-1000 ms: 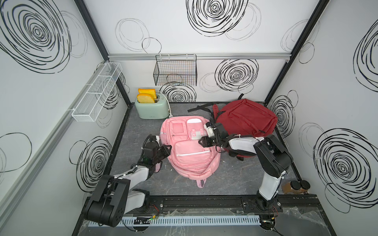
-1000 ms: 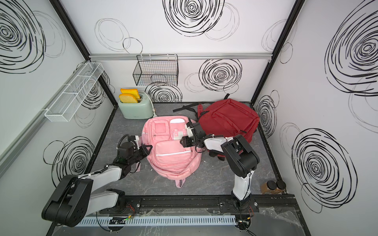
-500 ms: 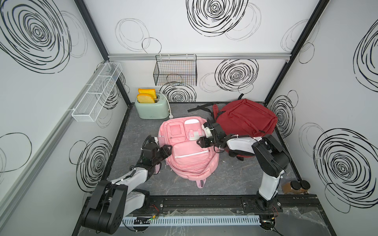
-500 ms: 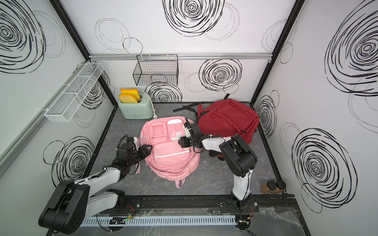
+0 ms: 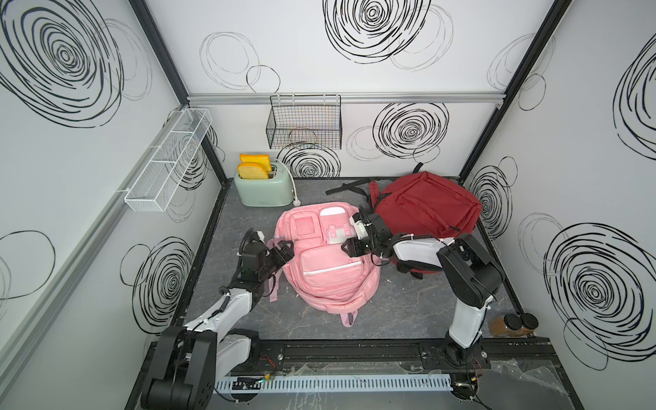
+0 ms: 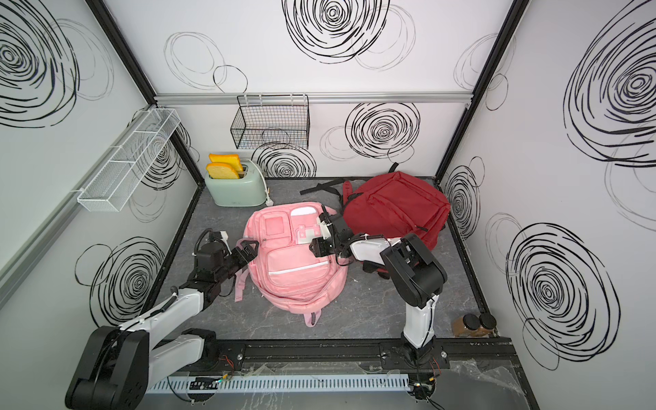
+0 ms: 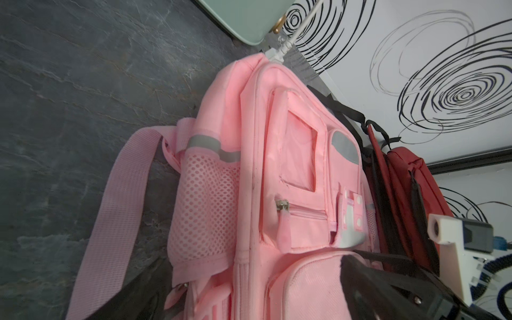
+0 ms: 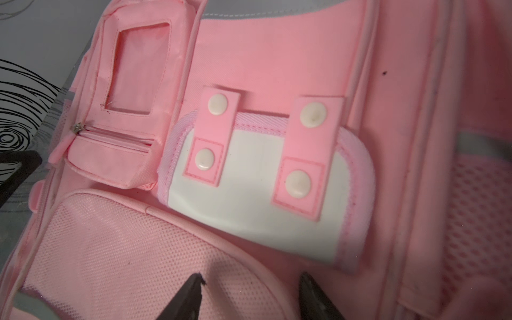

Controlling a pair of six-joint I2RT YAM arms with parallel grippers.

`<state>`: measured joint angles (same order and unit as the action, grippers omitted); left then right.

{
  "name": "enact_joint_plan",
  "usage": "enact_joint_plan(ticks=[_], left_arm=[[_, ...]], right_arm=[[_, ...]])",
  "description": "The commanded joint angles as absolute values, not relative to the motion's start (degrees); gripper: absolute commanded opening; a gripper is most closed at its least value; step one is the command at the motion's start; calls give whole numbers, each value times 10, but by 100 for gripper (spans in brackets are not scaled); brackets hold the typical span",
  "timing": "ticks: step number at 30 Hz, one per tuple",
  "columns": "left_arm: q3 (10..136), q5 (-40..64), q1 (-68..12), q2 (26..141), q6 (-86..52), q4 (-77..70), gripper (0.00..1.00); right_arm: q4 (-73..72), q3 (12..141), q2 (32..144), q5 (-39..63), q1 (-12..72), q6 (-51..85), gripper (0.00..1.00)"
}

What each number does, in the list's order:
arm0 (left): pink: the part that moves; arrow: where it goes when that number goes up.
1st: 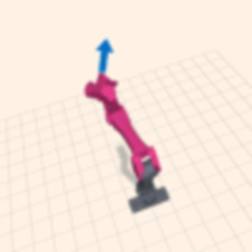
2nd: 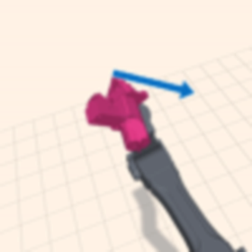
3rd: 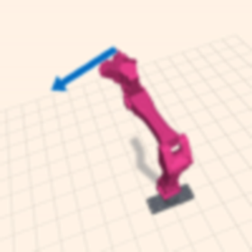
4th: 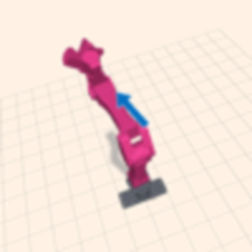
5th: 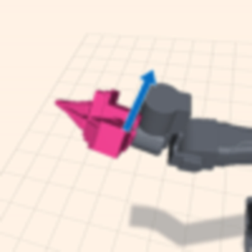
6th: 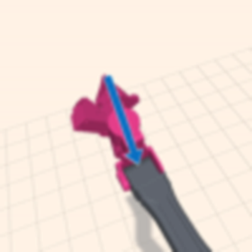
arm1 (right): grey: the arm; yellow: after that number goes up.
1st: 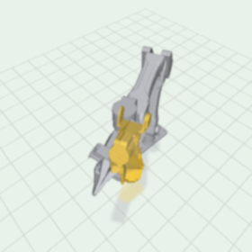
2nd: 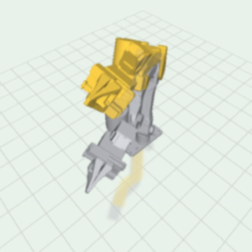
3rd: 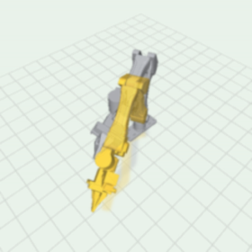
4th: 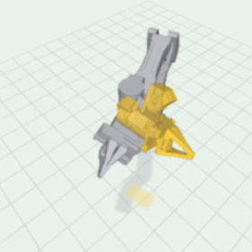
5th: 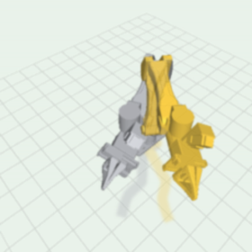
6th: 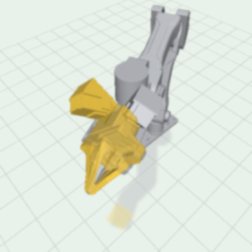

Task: Zip up the backpack
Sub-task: Adjust the backpack at the center of the board, then zip the zipper on the backpack.

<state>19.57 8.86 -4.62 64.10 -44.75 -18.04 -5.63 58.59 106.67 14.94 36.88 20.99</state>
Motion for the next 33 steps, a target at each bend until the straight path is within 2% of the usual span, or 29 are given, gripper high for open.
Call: enact_joint_plan(ticks=[1, 15, 27, 33], left_arm=[[214, 62, -34, 656, -452, -183, 99], [181, 146, -17, 781, -495, -347, 97], [162, 172, -21, 793, -493, -398, 93], [162, 185, -22, 795, -490, -411, 85]], right_arm=[[-8, 563, 1075, 156, 364, 207, 59], [-23, 559, 1078, 167, 359, 210, 59], [-25, 559, 1080, 169, 360, 212, 59], [-28, 560, 1083, 174, 360, 213, 59]])
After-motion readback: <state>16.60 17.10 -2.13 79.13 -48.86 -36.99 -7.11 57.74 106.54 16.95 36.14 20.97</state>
